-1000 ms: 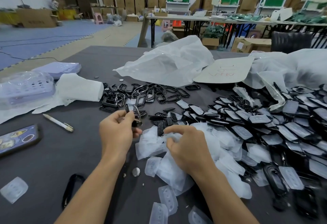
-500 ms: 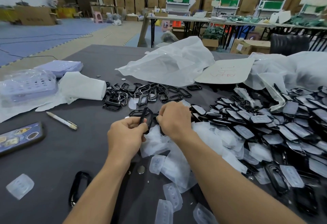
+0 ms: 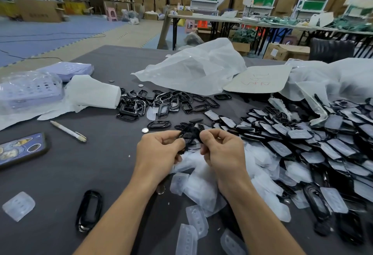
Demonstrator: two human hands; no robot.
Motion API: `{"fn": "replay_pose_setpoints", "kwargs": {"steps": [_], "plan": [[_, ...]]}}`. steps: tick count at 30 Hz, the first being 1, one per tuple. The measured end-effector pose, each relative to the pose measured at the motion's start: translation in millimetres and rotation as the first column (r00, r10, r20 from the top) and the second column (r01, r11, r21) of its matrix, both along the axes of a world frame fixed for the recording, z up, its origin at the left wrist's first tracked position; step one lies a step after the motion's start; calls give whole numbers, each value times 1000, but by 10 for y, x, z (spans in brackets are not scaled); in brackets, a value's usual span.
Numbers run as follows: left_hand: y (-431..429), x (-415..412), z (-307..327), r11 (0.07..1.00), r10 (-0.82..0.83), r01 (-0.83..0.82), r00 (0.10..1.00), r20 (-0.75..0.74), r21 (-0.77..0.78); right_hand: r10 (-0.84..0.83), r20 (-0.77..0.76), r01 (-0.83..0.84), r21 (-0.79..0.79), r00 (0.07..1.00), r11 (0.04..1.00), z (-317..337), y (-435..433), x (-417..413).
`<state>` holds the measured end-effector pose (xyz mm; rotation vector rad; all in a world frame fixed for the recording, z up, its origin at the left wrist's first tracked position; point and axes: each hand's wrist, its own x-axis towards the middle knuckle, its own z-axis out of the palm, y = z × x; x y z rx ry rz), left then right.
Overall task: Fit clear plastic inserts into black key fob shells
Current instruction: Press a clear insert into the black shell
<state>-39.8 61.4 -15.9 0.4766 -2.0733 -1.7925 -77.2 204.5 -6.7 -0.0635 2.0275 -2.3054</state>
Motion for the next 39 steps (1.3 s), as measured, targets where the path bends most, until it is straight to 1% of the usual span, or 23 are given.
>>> {"fn": "replay_pose_setpoints", "kwargs": {"steps": [3, 6, 9, 12, 15, 19, 21, 25, 27, 30, 33, 37, 39], "plan": [[58, 17, 36, 999, -47, 48, 998, -43, 24, -23, -14, 23, 20, 1000, 1000, 15, 35, -42], [65, -7, 43, 995, -80, 84, 994, -69, 53, -14, 13, 14, -25, 1000, 1000, 15, 43, -64], [56, -21, 42, 993, -104, 107, 992, -77, 44, -2, 11, 2, -36, 1000, 999, 21, 38, -67], [51, -18, 33, 995, -95, 97, 992, -78, 16, -4, -18, 4, -10, 1000, 1000, 19, 42, -67], [41, -19, 9, 998, -67, 66, 996, -65, -25, -23, -78, 29, 72, 997, 997, 24, 59, -77], [22, -18, -11, 999, -30, 28, 998, -59, -21, -20, -168, 66, 271, 986, 960, 12, 101, -80], [12, -27, -24, 1000, -6, 6, 999, -44, -8, -11, -201, 76, 314, 979, 946, 19, 103, -75], [-4, -49, -45, 999, 21, -21, 1000, 2, 32, 20, -190, 23, 221, 982, 975, 24, 66, -57], [-8, -47, -48, 998, 34, -33, 999, -7, 44, 22, -209, 25, 220, 978, 975, 14, 59, -35], [0, -34, -45, 997, 42, -41, 999, -12, 59, -18, -228, 59, 174, 974, 983, 14, 62, -17], [17, -24, -40, 998, 47, -47, 999, -19, 38, -41, -220, 73, 142, 975, 987, 16, 70, -43], [28, -16, -35, 997, 71, -72, 997, -27, -19, -22, -180, 29, 36, 983, 999, 40, 68, -50], [26, -17, -35, 996, 84, -84, 996, -30, -23, -9, -169, 13, 23, 986, 1000, 51, 65, -46]]}}
